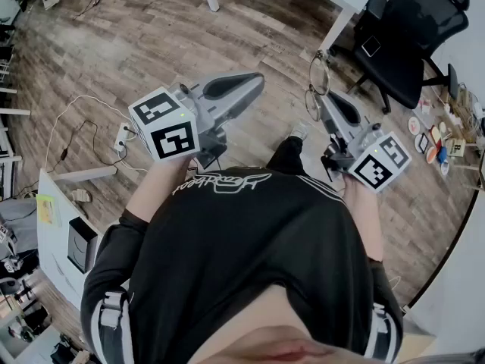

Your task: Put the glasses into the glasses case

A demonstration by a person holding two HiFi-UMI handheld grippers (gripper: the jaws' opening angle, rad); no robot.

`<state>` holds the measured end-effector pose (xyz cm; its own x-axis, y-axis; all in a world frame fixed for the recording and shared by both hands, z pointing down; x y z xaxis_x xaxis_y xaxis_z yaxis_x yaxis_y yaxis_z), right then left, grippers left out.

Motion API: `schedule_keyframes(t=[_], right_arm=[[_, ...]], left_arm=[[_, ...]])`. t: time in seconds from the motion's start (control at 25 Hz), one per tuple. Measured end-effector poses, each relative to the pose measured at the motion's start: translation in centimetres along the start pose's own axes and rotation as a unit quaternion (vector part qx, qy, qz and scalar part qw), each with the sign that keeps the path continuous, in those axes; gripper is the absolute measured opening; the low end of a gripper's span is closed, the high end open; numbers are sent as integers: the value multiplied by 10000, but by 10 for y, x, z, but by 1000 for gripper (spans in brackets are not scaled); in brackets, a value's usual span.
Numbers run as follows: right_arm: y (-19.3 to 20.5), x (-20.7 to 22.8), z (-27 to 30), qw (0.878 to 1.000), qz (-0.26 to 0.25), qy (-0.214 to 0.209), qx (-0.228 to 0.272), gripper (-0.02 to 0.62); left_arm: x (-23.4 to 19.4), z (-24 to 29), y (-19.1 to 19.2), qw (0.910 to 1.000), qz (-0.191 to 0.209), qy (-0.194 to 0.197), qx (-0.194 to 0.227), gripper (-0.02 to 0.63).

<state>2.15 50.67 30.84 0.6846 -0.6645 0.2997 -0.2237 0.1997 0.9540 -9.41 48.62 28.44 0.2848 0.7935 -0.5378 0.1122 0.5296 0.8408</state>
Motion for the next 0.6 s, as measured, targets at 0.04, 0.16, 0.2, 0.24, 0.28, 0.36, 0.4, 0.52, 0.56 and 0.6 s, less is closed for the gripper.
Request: schedule_keyframes(t=[0.04,0.16,0.2,0.24,0.28,0.36,0.4,0.52,0.56,0.6], right_arm=[[0,0,1,10000,-11,-8,-13,23],[-1,2,5,10000,-33,-29,-44,23],[-2,3,7,10000,-35,-36,-52,23],[-2,5,9,10000,-36,-46,-62,23],[-3,7,11,9999,-36,-60,-74,23],[-3,11,16,9999,-35,-92,-99,23],[-3,12,18,9999,-31,-102,-110,23],[-3,22,24,9999,43,-103,-120,23],[-4,27,26,9998,98,-98,-113,23],[-5,32,28,9998,157,-98,-102,23]], left_arm=[[0,0,0,10000,13,-2,-14,6],[-2,2,-1,10000,68,-22,-61,6],[-3,3,-1,9999,70,-26,-73,6],[-5,4,-1,10000,47,-25,-78,6],[-8,5,-2,10000,5,-22,-75,6],[-13,7,-3,9999,-78,-27,-59,6],[-16,7,-4,9999,-100,-40,-52,6],[-25,9,-7,9999,-123,-98,-50,6],[-29,11,-8,9998,-131,-108,-55,6],[-32,14,-10,9998,-135,-110,-63,6]])
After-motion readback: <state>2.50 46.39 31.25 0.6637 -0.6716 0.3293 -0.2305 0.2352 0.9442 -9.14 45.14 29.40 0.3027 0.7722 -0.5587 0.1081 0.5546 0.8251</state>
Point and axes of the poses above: the fingertips, and each gripper's own axes: z forward along the fingers, x to its right, y out of its underside, the point moved 1 cm from there along -z, backward along the fingers, and after that the axes turned 6 degrees about -z, right-handed, at the moved point
